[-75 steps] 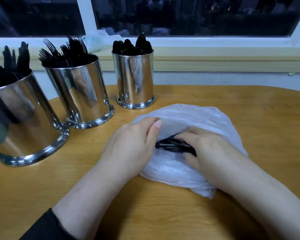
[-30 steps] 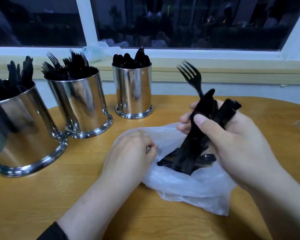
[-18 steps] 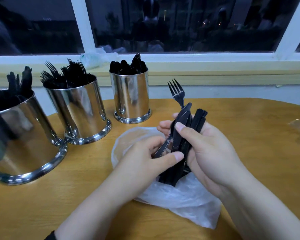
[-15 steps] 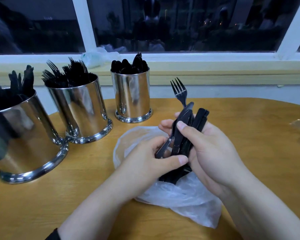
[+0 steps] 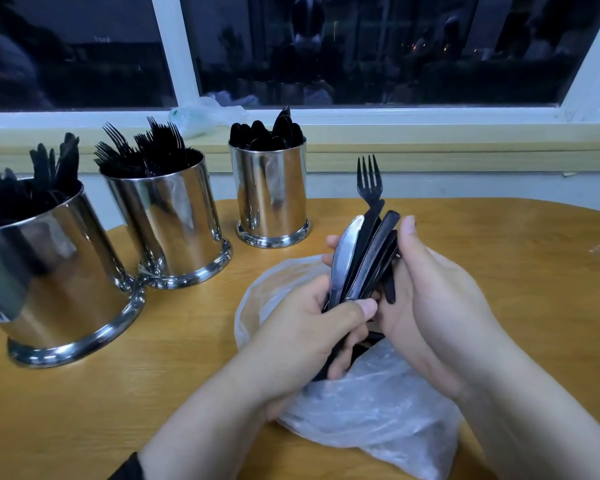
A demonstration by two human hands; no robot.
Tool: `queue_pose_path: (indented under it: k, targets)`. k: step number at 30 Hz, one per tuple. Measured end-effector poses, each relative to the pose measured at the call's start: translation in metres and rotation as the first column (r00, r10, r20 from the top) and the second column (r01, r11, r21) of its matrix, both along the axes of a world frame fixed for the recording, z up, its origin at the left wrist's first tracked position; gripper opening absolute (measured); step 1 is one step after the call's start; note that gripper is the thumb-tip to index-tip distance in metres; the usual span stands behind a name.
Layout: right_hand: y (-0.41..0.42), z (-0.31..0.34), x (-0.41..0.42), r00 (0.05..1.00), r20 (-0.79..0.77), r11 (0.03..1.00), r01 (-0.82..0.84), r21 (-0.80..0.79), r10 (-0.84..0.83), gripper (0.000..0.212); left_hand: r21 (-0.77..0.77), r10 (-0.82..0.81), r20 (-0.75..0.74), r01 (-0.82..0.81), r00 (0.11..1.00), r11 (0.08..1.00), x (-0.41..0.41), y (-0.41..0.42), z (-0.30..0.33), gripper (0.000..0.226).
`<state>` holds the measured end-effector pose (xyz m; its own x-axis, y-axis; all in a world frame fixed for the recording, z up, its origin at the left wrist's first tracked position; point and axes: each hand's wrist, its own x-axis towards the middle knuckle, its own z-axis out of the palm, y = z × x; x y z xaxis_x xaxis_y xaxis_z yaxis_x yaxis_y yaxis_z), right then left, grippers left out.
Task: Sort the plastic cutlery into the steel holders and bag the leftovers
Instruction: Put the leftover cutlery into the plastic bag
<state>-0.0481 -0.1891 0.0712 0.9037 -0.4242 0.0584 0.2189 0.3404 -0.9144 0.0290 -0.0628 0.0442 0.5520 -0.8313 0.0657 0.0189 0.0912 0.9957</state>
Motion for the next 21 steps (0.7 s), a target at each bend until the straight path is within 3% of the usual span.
queue_pose_path:
  k: [6,10,14,17,21]
  targets:
    - [0.0037,0.0007,0.0022,0.997,0.071,1.0,-0.016,0.014,0.015,0.058,-0.043,-0.012,-0.106,0.008,0.994,0.999,0.0028,0.0013,0.0015,0.008]
    - [0.0057,-0.0014,0.003,0.999,0.043,0.999,0.002,-0.039,-0.001,0.031,-0.082,-0.04,-0.179,0.025,0.983,0.996,0.003,0.0033,0.0016,0.009]
    - [0.0047,-0.0026,0.0032,0.994,0.004,0.987,0.108,-0.123,-0.108,0.017,-0.111,-0.077,-0.242,0.051,0.967,0.992,0.001,0.0044,0.0036,0.011]
    - [0.0029,-0.0021,0.0028,0.982,0.014,0.968,0.188,-0.164,-0.188,0.016,-0.084,-0.075,-0.273,0.053,0.959,0.995,0.0029,0.0063,0.0033,0.034]
    - [-0.0001,0.0009,-0.0003,0.974,-0.025,0.951,0.215,-0.223,-0.226,0.019,-0.102,-0.071,-0.318,0.04,0.946,0.994,0.0043,0.0075,0.004,0.039]
